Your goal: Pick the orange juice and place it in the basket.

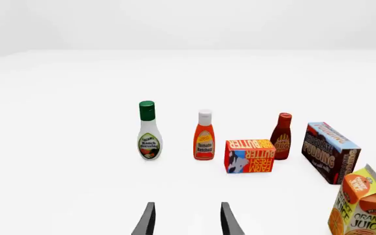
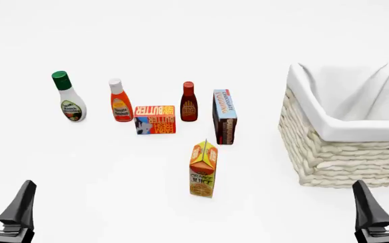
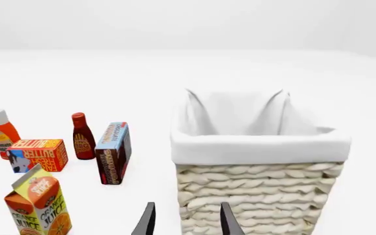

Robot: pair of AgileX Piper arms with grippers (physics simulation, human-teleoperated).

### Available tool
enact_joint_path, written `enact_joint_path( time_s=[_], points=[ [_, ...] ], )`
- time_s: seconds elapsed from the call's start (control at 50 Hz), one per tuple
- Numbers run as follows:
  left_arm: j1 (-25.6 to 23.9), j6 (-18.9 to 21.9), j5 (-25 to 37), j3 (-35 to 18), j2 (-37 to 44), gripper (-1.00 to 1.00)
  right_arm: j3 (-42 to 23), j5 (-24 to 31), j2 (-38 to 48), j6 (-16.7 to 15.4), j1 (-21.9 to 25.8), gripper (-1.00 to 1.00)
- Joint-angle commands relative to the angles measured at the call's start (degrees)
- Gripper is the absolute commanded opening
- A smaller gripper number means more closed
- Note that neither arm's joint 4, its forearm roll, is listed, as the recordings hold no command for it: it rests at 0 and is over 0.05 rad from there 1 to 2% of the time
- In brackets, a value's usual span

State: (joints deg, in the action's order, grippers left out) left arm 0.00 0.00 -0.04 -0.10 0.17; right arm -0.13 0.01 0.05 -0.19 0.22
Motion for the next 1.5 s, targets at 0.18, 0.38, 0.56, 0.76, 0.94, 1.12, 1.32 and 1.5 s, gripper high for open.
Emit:
enact_joint_path(
  time_s=[0.18, 0.38, 0.56, 0.76, 0.94, 1.12, 1.32, 1.5],
  points=[
    [0.00, 0.00, -0.07, -0.15, 0.26, 1.00, -0.27, 0.30, 0.42, 1.06, 2.15, 1.00],
    [0.00, 0.00, -0.07, -0.15, 0.26, 1.00, -3.17, 1.86, 2.00, 1.29, 6.12, 1.00],
    [0.00, 0.00, -0.07, -0.15, 0.26, 1.00, -6.73, 4.61, 2.13, 2.49, 8.03, 1.00],
    [0.00, 0.00, -0.07, -0.15, 0.26, 1.00, -9.94, 3.41, 7.09, 1.36, 9.80, 1.00],
    [0.00, 0.00, -0.07, -0.15, 0.26, 1.00, -11.97, -1.92, 16.65, -0.51, 14.13, 1.00],
    [0.00, 0.00, -0.07, -0.15, 0.26, 1.00, -14.83, -2.35, 21.59, -0.53, 15.99, 1.00],
    [0.00, 0.00, -0.07, -0.15, 0.26, 1.00, -21.37, -1.56, 30.24, 0.07, 21.82, 1.00],
    [0.00, 0.00, -0.07, -0.15, 0.26, 1.00, -26.10, 0.02, 33.96, -1.34, 24.38, 1.00]
  ],
)
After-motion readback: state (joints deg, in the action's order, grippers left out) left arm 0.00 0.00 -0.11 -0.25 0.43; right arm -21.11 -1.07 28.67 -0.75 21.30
